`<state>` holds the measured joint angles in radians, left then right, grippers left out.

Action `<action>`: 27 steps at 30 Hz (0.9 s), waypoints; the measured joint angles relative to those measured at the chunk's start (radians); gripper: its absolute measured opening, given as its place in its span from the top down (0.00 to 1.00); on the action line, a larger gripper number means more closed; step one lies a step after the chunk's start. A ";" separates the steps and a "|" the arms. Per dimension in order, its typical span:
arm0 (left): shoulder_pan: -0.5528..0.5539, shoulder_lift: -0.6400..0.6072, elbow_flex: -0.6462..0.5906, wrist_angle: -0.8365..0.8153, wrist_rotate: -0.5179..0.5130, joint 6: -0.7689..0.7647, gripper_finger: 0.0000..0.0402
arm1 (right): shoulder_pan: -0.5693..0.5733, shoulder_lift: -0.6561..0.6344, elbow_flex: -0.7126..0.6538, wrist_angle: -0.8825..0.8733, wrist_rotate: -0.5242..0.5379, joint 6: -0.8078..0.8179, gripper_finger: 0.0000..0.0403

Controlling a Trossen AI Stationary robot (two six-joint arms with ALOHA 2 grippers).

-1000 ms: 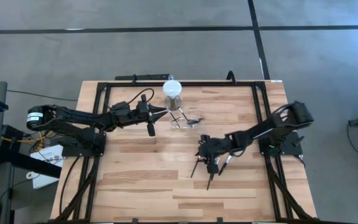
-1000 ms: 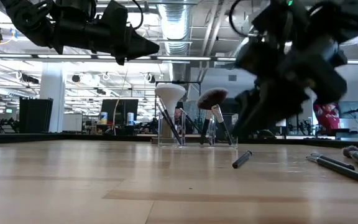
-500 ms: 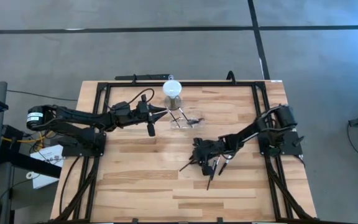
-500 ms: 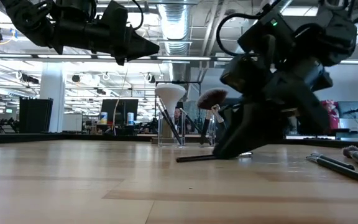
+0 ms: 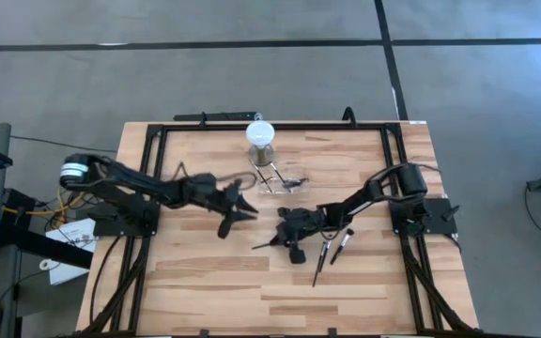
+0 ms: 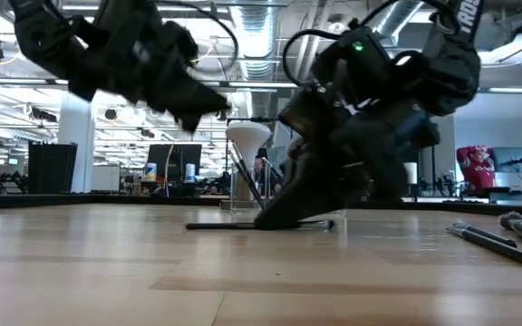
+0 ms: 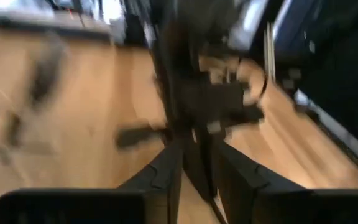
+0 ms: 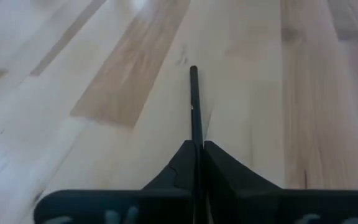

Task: Put items in baskets/containers
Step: Put the black eyeshadow brush into the transparent organizer

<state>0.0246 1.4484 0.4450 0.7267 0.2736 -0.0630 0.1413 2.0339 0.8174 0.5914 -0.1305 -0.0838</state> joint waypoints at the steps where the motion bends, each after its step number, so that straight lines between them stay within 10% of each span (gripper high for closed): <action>1: -0.014 0.031 0.000 -0.002 0.000 -0.007 0.76 | -0.002 0.003 0.019 -0.012 0.006 -0.001 0.98; 13: -0.066 0.297 0.000 -0.012 -0.037 -0.153 0.55 | -0.010 0.005 0.179 -0.187 0.123 -0.022 0.99; 27: -0.070 0.317 0.001 -0.006 -0.047 -0.153 0.73 | -0.034 0.003 0.196 -0.193 0.115 -0.030 0.98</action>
<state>-0.0452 1.7656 0.4458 0.7207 0.2268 -0.2157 0.1075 2.0365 1.0134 0.3986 -0.0158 -0.1135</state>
